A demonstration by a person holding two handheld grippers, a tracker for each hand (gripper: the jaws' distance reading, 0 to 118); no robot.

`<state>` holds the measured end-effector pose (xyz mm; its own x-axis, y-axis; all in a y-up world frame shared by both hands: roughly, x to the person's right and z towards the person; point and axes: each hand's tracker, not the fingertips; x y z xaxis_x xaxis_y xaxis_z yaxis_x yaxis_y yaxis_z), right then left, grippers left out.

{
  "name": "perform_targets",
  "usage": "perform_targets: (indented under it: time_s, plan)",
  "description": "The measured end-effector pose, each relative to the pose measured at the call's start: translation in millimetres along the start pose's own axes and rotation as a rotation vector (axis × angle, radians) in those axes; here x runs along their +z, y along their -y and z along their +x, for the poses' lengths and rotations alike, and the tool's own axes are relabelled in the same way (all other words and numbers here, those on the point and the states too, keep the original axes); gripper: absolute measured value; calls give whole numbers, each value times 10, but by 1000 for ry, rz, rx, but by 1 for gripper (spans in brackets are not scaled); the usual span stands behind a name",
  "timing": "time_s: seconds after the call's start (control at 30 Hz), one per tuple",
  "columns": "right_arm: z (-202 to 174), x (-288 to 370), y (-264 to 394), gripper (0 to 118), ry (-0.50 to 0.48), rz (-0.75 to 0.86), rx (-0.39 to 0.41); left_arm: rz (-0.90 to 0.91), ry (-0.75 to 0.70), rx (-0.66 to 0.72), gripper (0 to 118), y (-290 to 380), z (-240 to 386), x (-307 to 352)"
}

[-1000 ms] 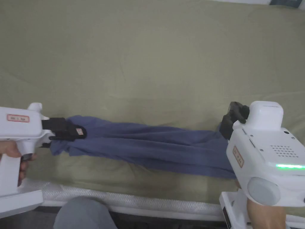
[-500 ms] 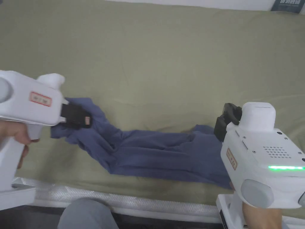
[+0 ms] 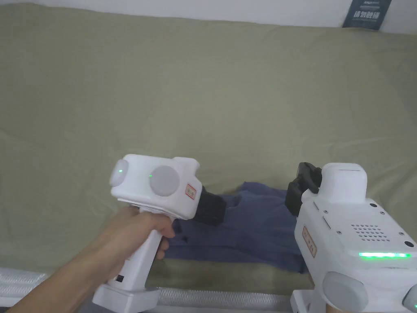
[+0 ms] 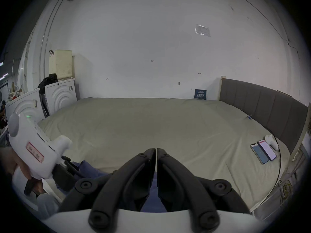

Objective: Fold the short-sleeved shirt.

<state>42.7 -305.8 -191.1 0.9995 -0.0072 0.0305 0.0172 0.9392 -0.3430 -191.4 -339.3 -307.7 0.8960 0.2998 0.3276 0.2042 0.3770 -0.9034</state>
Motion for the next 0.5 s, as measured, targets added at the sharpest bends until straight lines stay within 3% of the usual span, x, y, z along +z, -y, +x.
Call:
perform_targets:
  time_s: [0.13,0.17,0.23,0.37,0.5]
  plan:
    - [25,-44,5,8,3,-6,-8,104,81,116,103,61,-413,473]
    - [17,-56,11,8,1,-7,-9,146,127,169,81,93,-553,617]
    - [-3,-83,20,8,-2,-10,-17,197,179,233,1,146,-823,767]
    - [-67,-130,40,8,-15,-20,-23,174,193,339,1,243,-1143,810]
    - [-87,-128,48,8,-21,-28,-13,74,288,319,1,377,-945,498]
